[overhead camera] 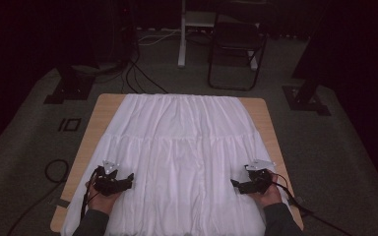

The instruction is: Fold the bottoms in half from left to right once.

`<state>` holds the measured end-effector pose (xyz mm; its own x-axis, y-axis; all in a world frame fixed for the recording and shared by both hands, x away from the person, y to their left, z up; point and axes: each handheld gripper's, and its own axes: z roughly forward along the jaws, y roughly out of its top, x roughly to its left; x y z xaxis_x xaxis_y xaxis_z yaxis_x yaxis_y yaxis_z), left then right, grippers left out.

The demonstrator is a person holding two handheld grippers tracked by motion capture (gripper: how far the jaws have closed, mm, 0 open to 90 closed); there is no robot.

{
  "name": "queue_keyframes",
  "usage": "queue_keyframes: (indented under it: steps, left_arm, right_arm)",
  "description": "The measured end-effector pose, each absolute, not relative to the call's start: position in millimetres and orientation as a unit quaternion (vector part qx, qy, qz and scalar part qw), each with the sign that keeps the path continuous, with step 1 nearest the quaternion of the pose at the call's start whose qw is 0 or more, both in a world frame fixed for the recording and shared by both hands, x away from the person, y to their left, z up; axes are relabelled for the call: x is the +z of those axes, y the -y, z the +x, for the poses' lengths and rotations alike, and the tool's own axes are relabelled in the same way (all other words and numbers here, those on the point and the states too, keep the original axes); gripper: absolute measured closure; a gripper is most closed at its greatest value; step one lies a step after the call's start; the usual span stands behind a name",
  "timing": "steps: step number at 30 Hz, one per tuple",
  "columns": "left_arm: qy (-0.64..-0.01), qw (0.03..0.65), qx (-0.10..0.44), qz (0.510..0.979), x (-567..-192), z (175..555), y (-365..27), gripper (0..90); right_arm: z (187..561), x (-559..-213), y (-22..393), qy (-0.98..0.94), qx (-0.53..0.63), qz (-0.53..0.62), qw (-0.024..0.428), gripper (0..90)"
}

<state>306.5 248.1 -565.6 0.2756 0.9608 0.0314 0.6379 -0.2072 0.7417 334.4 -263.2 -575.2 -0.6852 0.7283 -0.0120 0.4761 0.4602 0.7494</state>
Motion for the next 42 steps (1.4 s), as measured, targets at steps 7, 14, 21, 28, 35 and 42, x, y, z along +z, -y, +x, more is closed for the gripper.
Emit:
queue_keyframes:
  steps: [7,14,21,28,35,42]
  left_arm:
    - [-0.549,0.331,0.253,0.725,-557.5,306.0,-251.7,30.5]
    - [-0.551,0.361,0.273,0.701,-533.4,282.2,-285.6,28.6]
    - [-0.606,0.320,0.282,0.671,-545.3,270.9,-342.0,18.1]
    - [-0.620,0.282,0.260,0.684,-562.2,269.6,-347.6,14.5]
    - [-0.594,0.279,0.247,0.713,-562.8,256.2,-323.8,11.9]
    - [-0.578,0.280,0.237,0.729,-557.1,249.9,-318.8,29.4]
  right_arm:
    - [334.4,-575.2,263.1,-0.838,0.375,0.360,0.168,11.5]
    - [334.3,-575.2,263.1,-0.838,0.375,0.360,0.168,11.5]
    - [334.3,-575.2,263.1,-0.838,0.375,0.360,0.168,11.5]
    - [334.3,-575.2,263.1,-0.838,0.375,0.360,0.168,11.5]
    - [334.1,-575.2,263.0,-0.838,0.375,0.360,0.168,11.6]
    - [330.8,-574.1,263.3,-0.825,0.382,0.376,0.181,32.4]
